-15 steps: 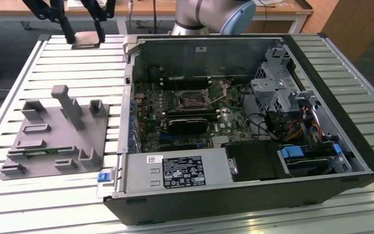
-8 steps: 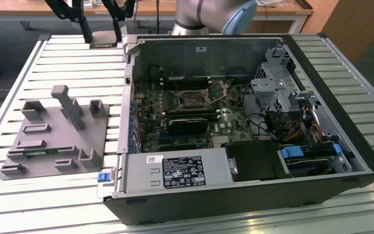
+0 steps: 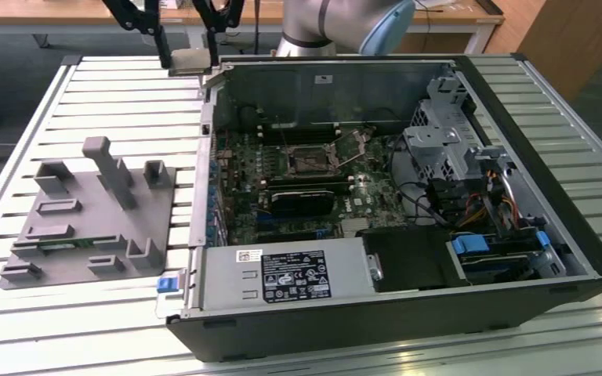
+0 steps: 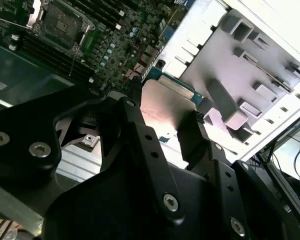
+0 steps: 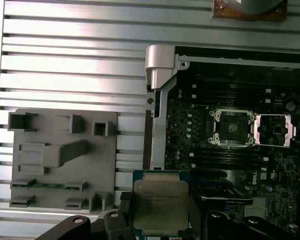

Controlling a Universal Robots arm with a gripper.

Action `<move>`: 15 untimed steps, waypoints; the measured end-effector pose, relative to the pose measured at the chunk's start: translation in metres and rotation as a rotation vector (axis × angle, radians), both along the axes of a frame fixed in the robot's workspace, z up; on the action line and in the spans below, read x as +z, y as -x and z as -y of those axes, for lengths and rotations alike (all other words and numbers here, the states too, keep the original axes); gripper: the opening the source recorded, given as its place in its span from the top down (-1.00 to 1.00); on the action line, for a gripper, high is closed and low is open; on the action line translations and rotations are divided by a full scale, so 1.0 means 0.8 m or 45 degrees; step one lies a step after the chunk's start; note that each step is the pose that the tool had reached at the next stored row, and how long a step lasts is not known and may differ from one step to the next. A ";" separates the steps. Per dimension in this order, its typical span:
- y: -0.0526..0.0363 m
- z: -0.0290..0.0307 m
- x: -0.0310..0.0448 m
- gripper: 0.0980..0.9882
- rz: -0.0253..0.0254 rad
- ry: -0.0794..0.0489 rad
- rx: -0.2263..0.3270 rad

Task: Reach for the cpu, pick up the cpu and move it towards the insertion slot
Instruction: 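Pick up the cpu and move it towards the insertion slot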

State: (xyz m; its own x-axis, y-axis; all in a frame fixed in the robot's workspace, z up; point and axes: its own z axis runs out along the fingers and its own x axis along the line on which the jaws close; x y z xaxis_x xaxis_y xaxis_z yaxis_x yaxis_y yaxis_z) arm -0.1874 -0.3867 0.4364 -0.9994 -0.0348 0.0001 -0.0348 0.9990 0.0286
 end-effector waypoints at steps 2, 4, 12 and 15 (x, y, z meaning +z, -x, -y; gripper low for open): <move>-0.006 -0.0013 -0.0001 0.01 0.0001 0.000 0.000; -0.012 -0.0026 -0.0003 0.01 0.0001 0.000 0.000; -0.039 -0.0148 -0.0027 0.01 0.0001 -0.001 0.000; -0.049 -0.0204 -0.0035 0.01 0.0000 -0.001 0.000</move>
